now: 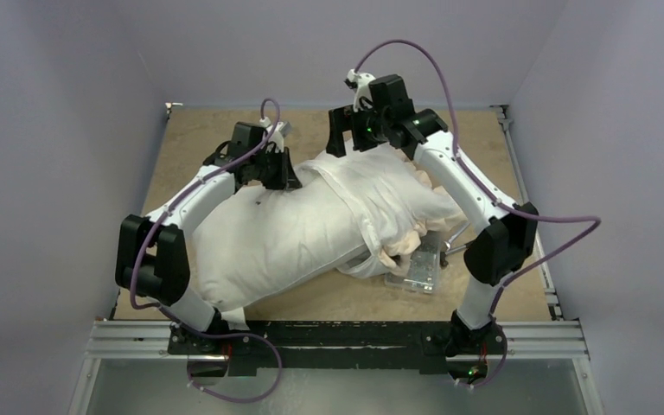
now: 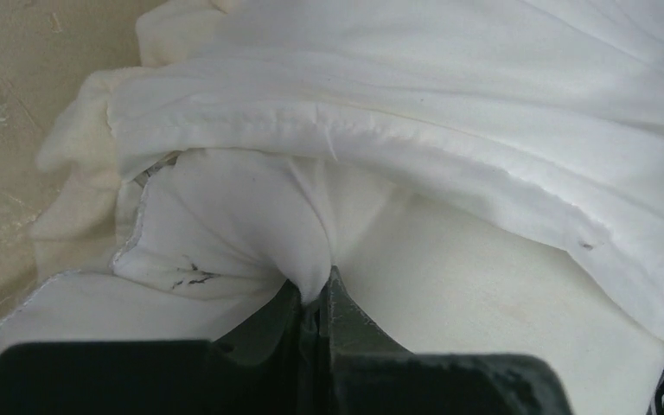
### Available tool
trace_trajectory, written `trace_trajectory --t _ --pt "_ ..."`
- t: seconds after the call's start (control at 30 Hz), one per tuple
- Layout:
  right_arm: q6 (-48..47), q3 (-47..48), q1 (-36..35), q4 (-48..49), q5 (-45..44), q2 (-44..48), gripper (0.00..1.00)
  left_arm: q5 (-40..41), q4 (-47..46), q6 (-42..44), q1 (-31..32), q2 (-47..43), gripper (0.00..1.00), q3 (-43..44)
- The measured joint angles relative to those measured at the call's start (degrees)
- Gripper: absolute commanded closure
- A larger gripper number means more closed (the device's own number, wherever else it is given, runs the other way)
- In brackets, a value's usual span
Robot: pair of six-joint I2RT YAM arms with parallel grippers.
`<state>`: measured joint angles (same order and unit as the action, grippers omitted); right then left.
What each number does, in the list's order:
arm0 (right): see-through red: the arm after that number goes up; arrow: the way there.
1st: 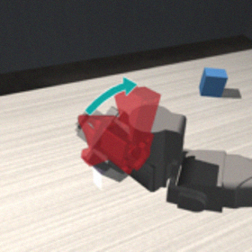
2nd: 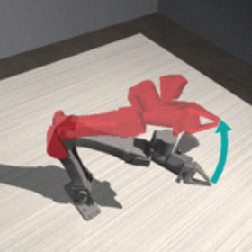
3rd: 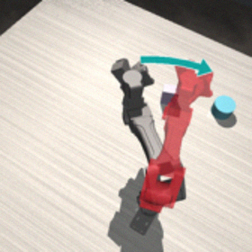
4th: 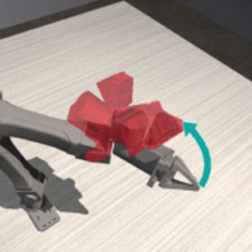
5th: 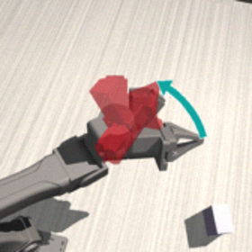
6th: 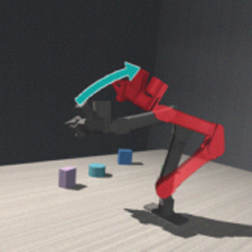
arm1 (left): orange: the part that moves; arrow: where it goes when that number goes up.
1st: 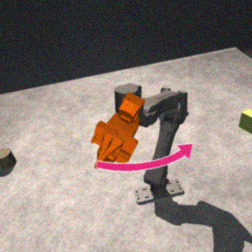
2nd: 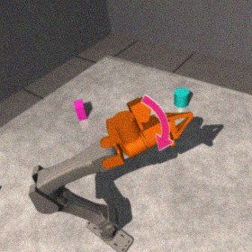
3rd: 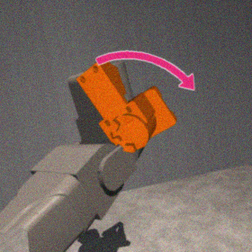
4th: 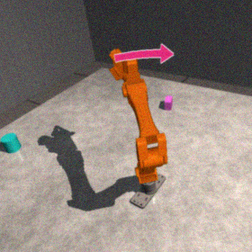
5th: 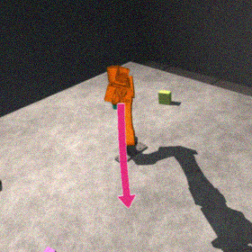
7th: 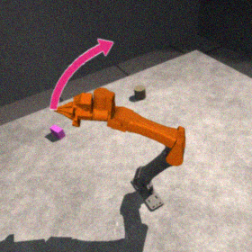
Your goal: Remove the pillowcase from the pillow
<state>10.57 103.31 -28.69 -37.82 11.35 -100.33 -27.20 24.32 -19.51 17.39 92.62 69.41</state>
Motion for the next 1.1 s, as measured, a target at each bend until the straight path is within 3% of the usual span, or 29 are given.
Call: trace_trajectory --t 0.23,0.37,0.43,0.57,0.7,0.9,1.1 --pt "-2.12 8.41 -3.58 -2.6 -3.85 -9.55 0.01 3.43 1.7 0.07 1.09 -4.35 1.0 0.0" --pt "-3.82 9.27 -4.76 -3.65 -6.4 -13.09 0.13 5.7 3.56 0.22 2.6 -5.35 1.0 0.85" --pt "-4.98 9.27 -5.09 -4.59 -8.17 -14.53 0.28 7.08 4.46 0.44 3.32 -5.35 1.0 1.55" --pt "-7.21 9.22 -5.33 -5.33 -12.52 -15.17 0.75 9.49 6.73 0.85 3.98 -5.38 1.0 3.48" --pt "-8.07 9.2 -5.27 -5.25 -18.25 -14.16 1.0 11.61 8.72 1.36 4.42 -5.64 1.0 4.85" --pt "-7.74 9.51 -4.24 -5.53 -24.0 -12.04 1.0 14.95 11.63 2.05 5.05 -6.32 1.0 6.58" --pt "-4.79 11.34 1.46 -5.97 -23.47 -8.63 1.0 17.59 14.38 2.21 5.27 -7.67 1.0 9.9"
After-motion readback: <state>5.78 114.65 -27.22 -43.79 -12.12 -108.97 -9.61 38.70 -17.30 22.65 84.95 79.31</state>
